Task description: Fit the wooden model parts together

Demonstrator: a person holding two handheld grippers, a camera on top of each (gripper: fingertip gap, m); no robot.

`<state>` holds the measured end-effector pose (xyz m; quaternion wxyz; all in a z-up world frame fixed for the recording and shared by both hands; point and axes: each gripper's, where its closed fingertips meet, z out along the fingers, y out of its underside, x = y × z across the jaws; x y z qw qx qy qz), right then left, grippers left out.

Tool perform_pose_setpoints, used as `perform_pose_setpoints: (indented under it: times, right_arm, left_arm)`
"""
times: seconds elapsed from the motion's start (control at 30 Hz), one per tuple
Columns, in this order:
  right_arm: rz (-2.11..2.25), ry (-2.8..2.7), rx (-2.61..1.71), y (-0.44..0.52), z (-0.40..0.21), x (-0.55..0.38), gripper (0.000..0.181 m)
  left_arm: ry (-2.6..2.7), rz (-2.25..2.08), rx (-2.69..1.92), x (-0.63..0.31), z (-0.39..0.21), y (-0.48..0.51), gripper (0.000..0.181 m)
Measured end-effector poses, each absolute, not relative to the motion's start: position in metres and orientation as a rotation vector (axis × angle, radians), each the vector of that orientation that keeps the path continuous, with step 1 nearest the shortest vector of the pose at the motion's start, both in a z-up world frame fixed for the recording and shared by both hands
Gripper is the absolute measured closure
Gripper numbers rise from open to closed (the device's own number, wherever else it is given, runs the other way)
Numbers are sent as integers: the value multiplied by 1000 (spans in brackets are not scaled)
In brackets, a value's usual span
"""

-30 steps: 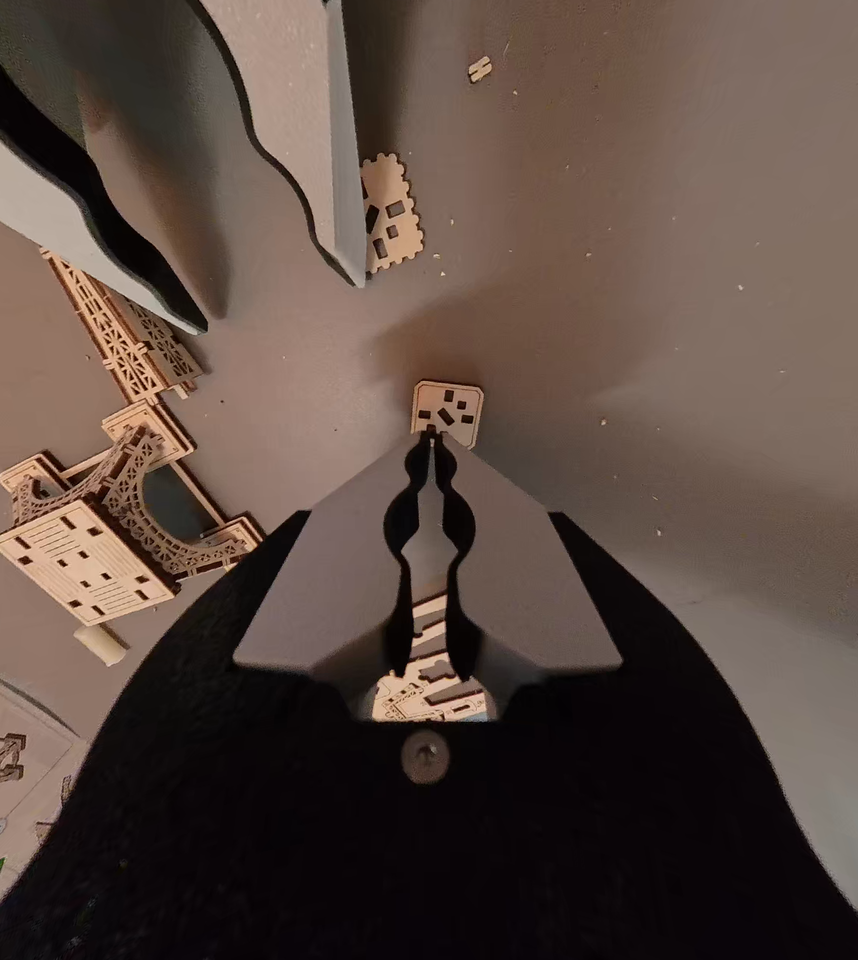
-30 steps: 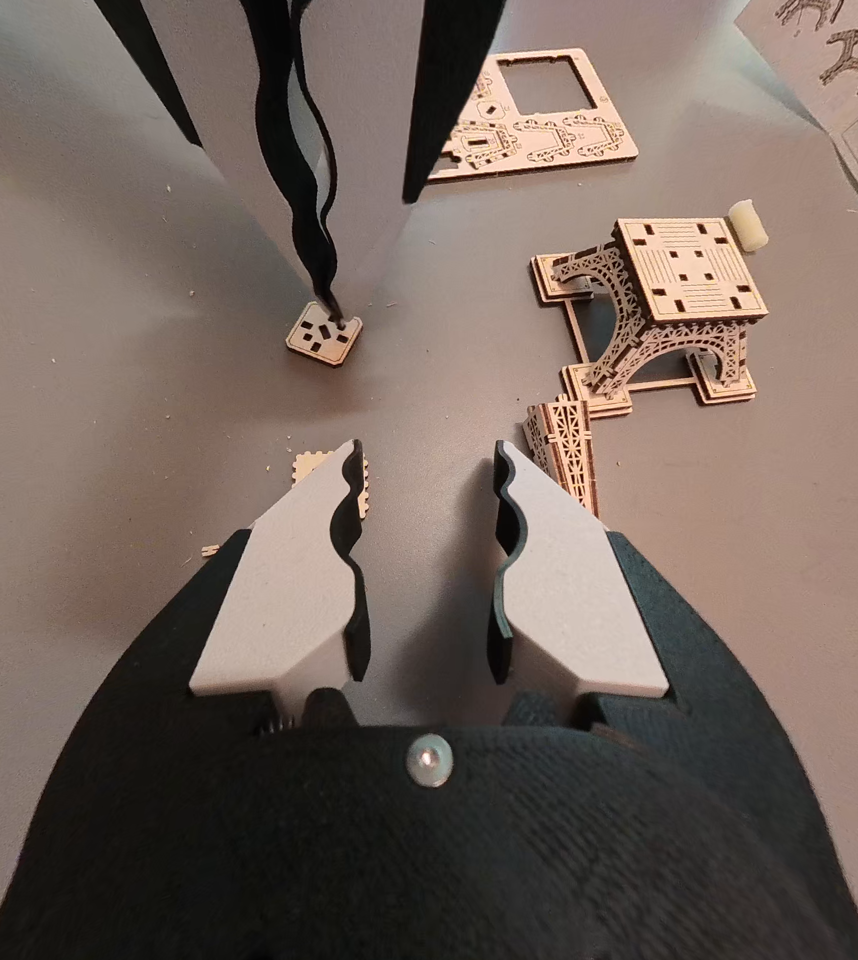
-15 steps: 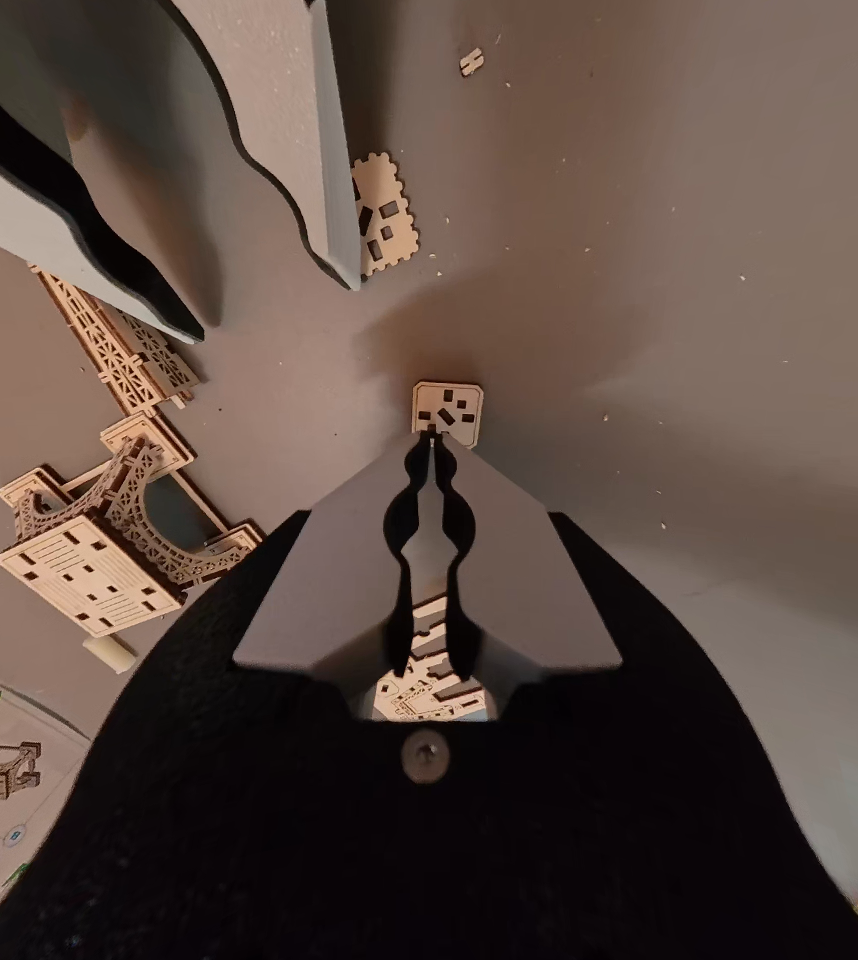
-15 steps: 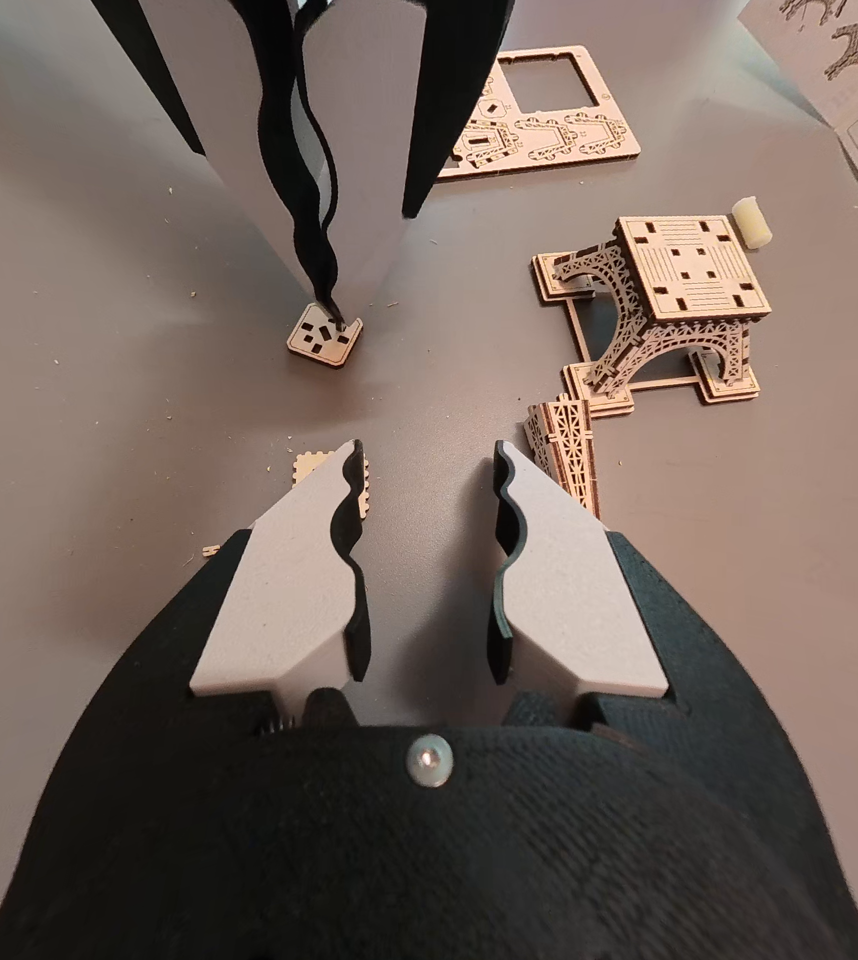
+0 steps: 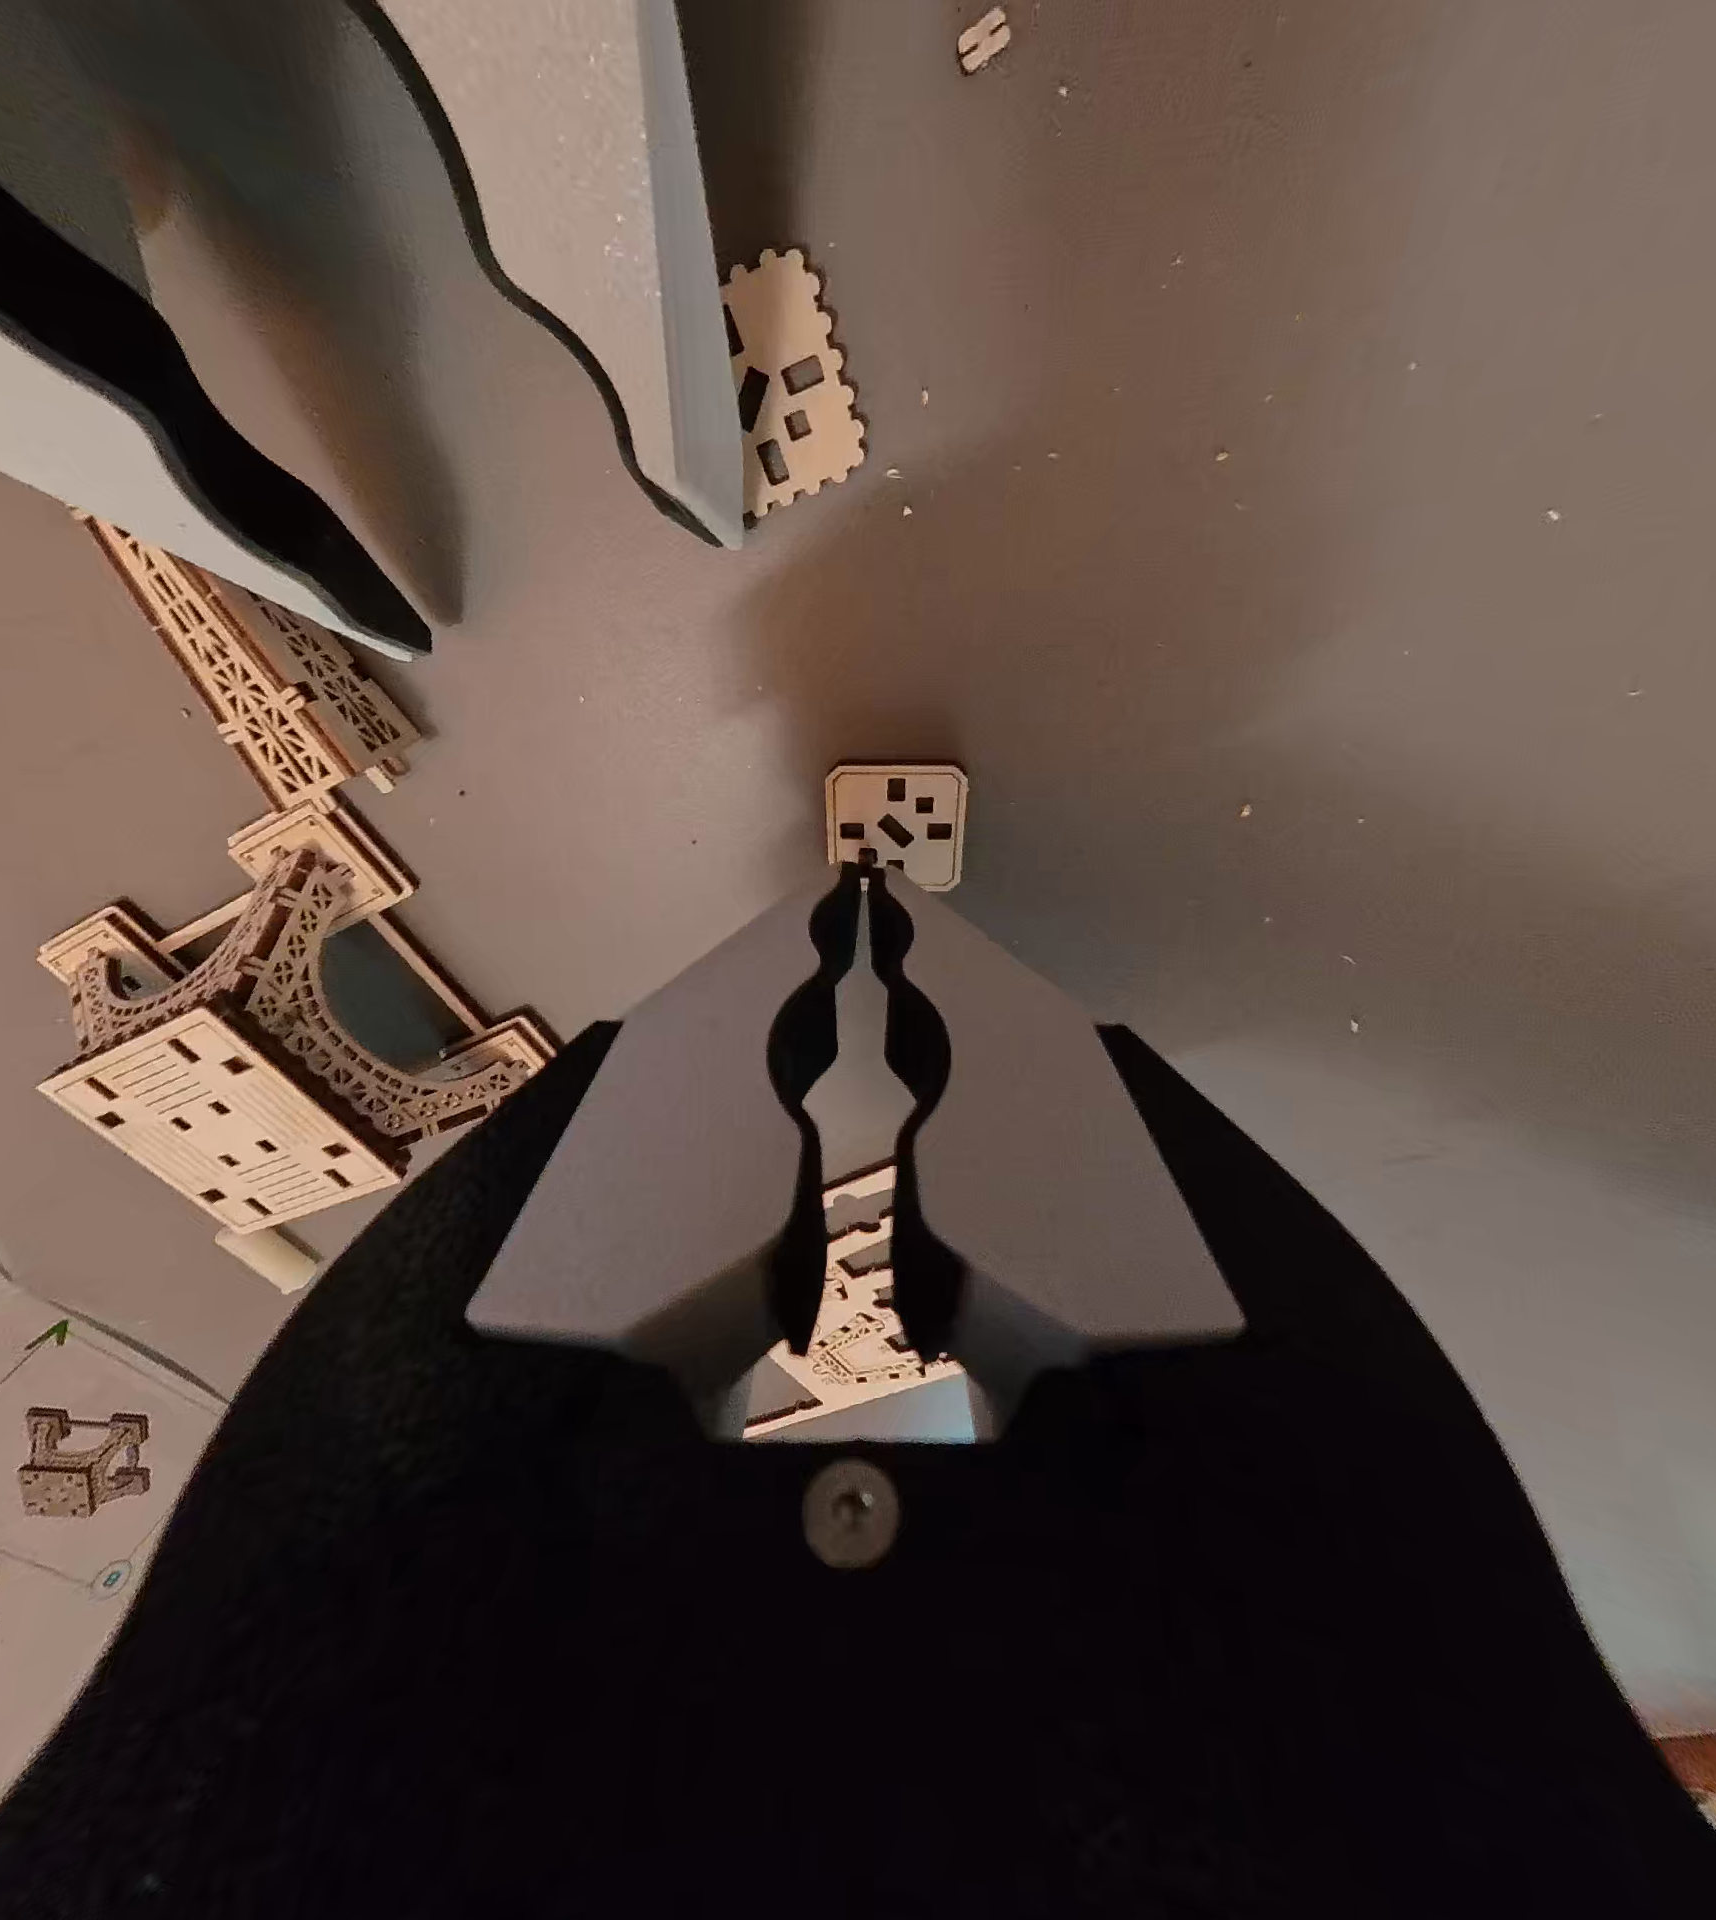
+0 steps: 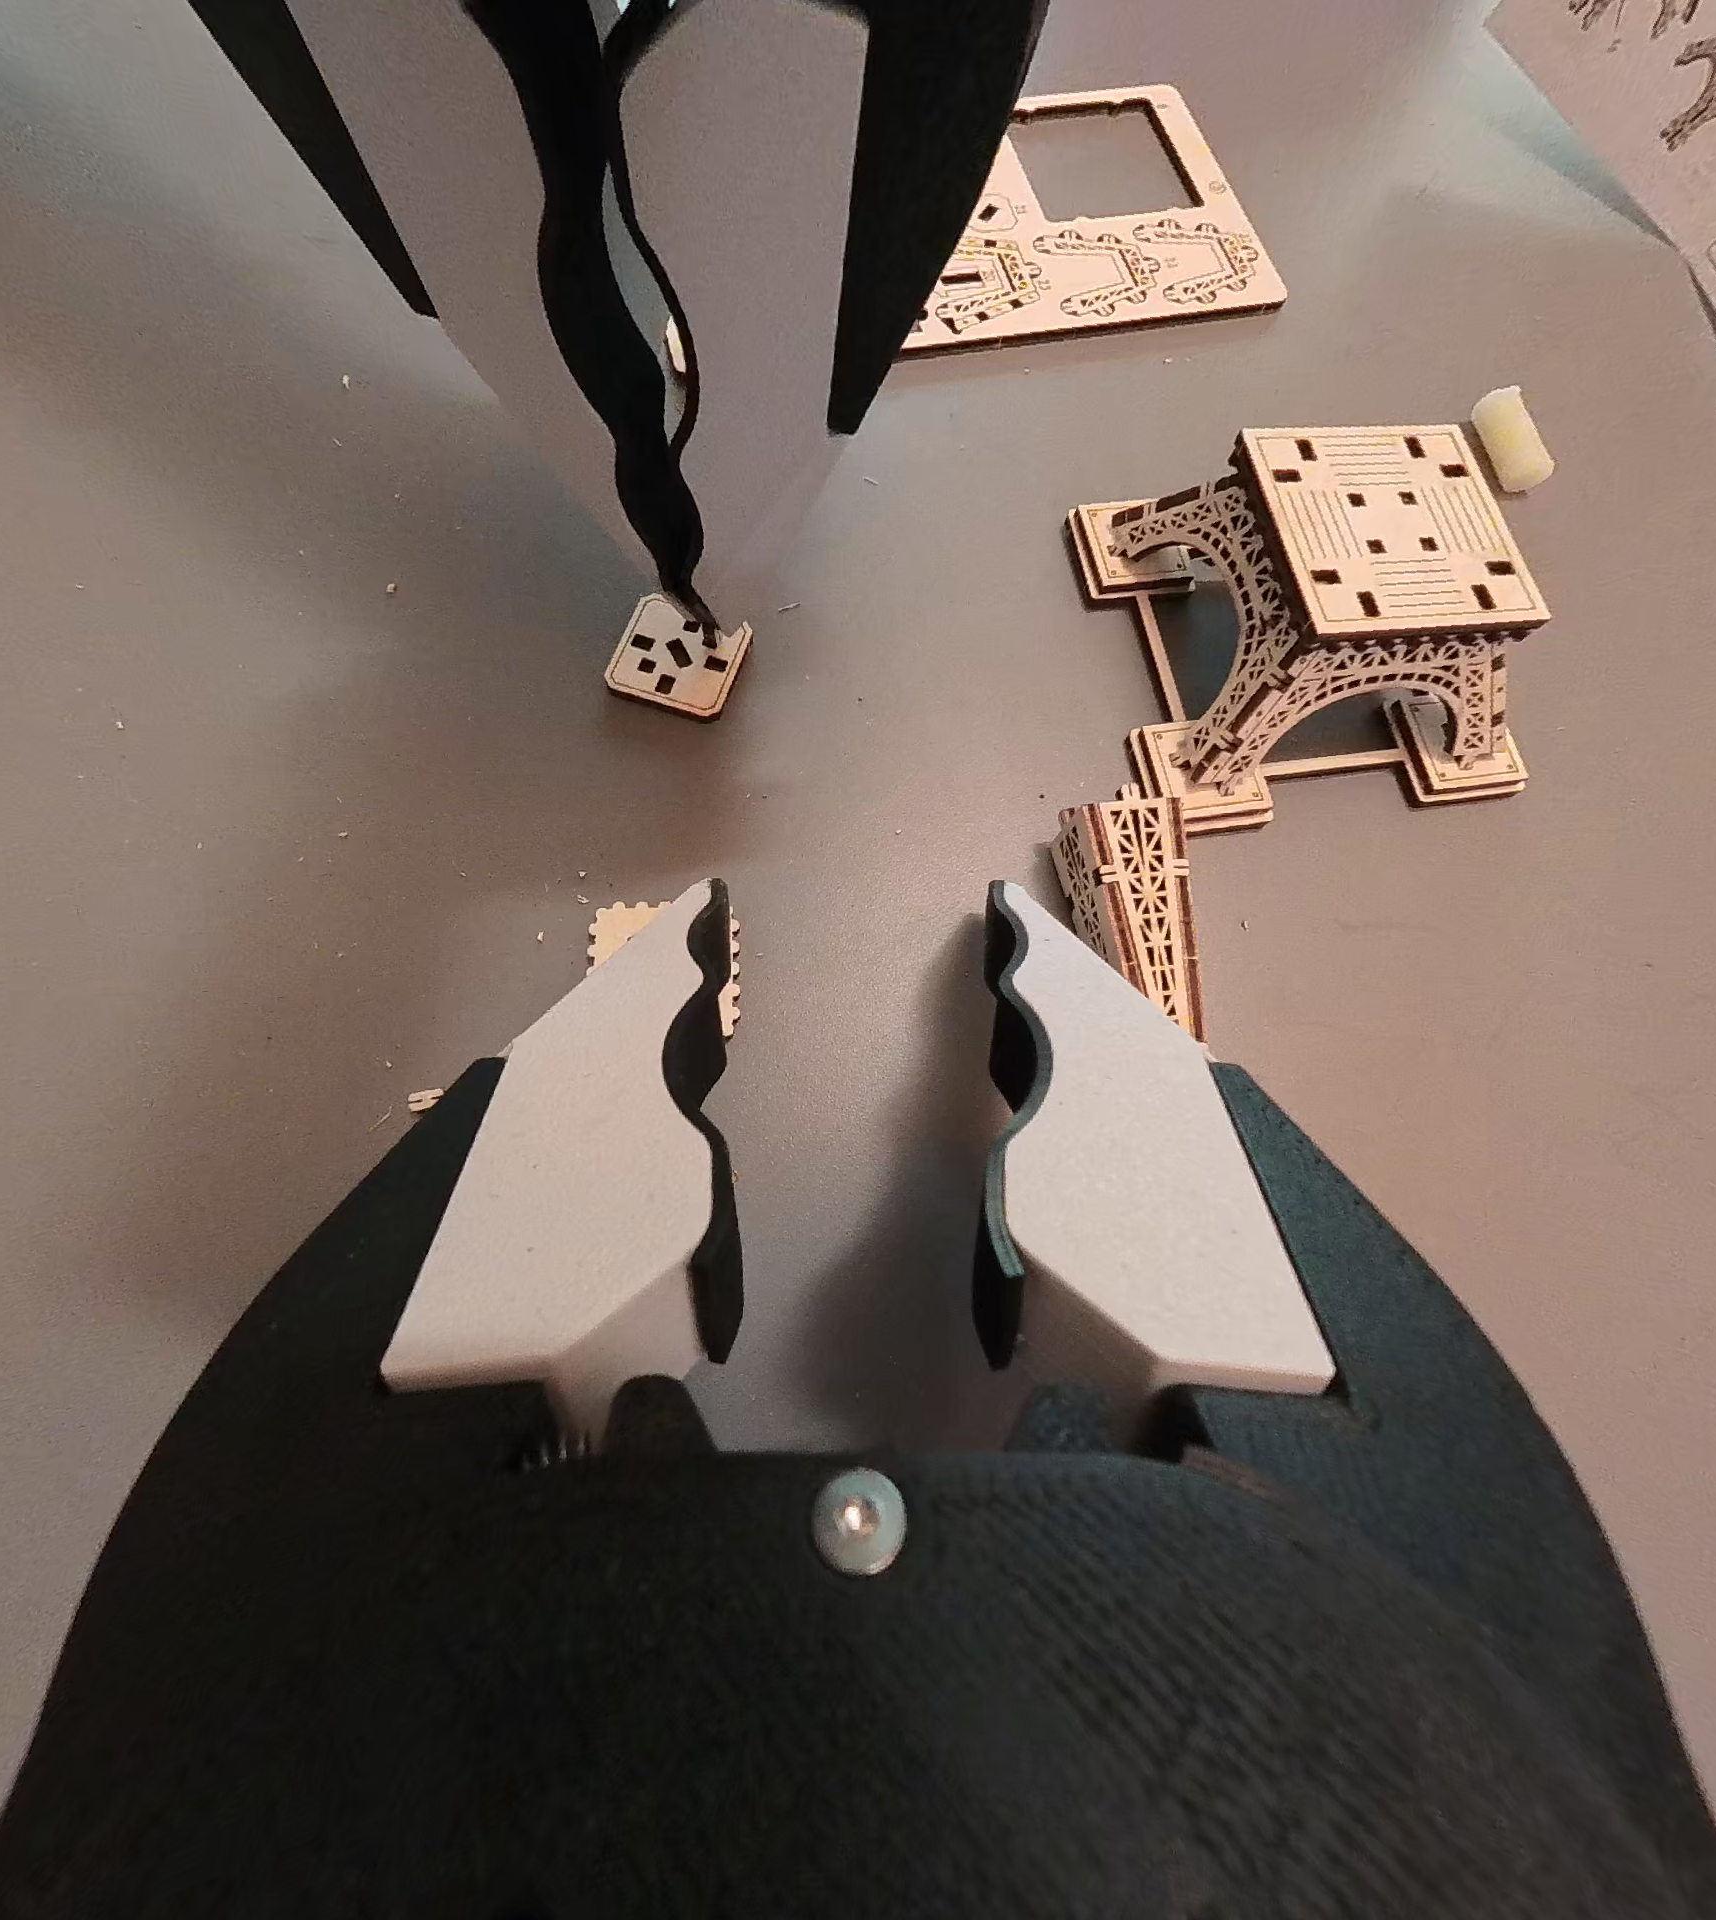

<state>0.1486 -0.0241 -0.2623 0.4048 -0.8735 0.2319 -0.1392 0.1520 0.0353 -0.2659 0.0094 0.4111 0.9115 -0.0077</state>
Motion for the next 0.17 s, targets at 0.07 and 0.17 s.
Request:
perform_pose_setpoints:
  times: [0.07,0.17]
  right_arm:
    - [-351,585,-2205,-24,-262,149,134]
    - [-349,586,-2205,-24,-262,149,134]
  left_arm:
    - [2849,-28,1283,152,-266,35,181]
    - [2851,-24,1280,152,-266,36,181]
